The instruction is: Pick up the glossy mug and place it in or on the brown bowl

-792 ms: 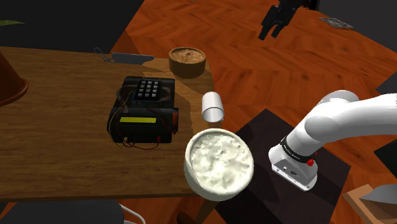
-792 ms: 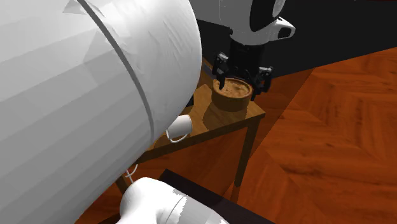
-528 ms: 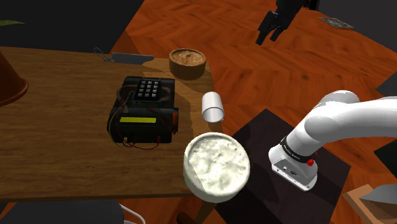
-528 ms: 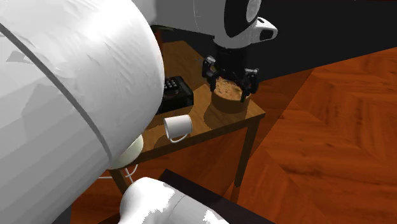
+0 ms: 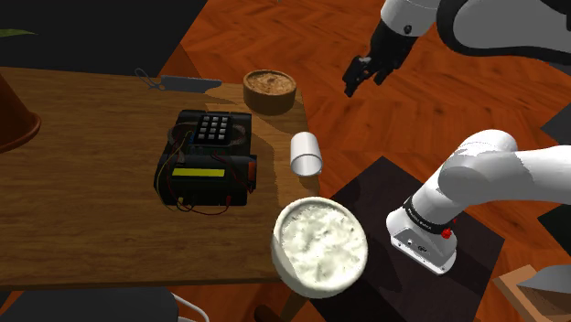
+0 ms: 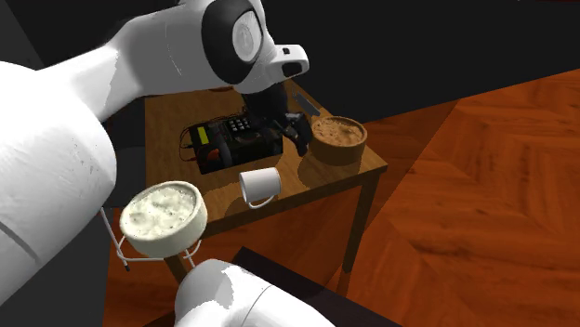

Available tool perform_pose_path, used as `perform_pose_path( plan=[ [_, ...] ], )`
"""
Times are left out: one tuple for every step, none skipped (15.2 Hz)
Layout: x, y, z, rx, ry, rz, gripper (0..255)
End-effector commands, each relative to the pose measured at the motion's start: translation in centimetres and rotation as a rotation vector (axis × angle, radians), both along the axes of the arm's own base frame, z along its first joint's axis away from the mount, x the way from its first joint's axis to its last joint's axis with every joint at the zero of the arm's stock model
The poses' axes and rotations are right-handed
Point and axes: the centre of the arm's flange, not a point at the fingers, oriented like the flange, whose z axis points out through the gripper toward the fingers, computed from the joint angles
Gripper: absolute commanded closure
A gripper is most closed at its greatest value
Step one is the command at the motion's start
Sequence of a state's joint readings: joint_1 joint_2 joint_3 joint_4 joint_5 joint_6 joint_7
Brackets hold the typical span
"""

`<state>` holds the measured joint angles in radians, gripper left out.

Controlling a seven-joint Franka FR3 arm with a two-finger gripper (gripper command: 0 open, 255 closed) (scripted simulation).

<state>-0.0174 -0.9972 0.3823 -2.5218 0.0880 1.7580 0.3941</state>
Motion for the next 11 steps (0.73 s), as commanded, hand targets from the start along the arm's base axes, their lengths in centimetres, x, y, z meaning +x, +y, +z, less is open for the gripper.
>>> perform_pose_path(
  plan=[
    [-0.8, 3.2, -1.4, -0.047, -0.025, -0.037, 0],
    [-1.0, 4.8, -2.2, -0.071, -0.036, -0.053, 0],
    [-1.2, 6.3, -3.1, -0.094, -0.048, -0.07, 0],
    [-1.4, 7.7, -4.0, -0.118, -0.059, -0.086, 0],
    [-1.6, 9.2, -4.9, -0.141, -0.07, -0.103, 0],
    [-1.7, 10.7, -5.9, -0.164, -0.082, -0.119, 0],
    [-1.8, 12.1, -6.9, -0.188, -0.093, -0.135, 0],
    [-1.8, 13.5, -7.9, -0.211, -0.105, -0.152, 0],
    [-1.8, 14.9, -9.0, -0.235, -0.116, -0.168, 0],
    [-1.8, 16.2, -10.1, -0.258, -0.127, -0.185, 0],
    [-1.7, 17.5, -11.3, -0.282, -0.139, -0.201, 0]
  ],
)
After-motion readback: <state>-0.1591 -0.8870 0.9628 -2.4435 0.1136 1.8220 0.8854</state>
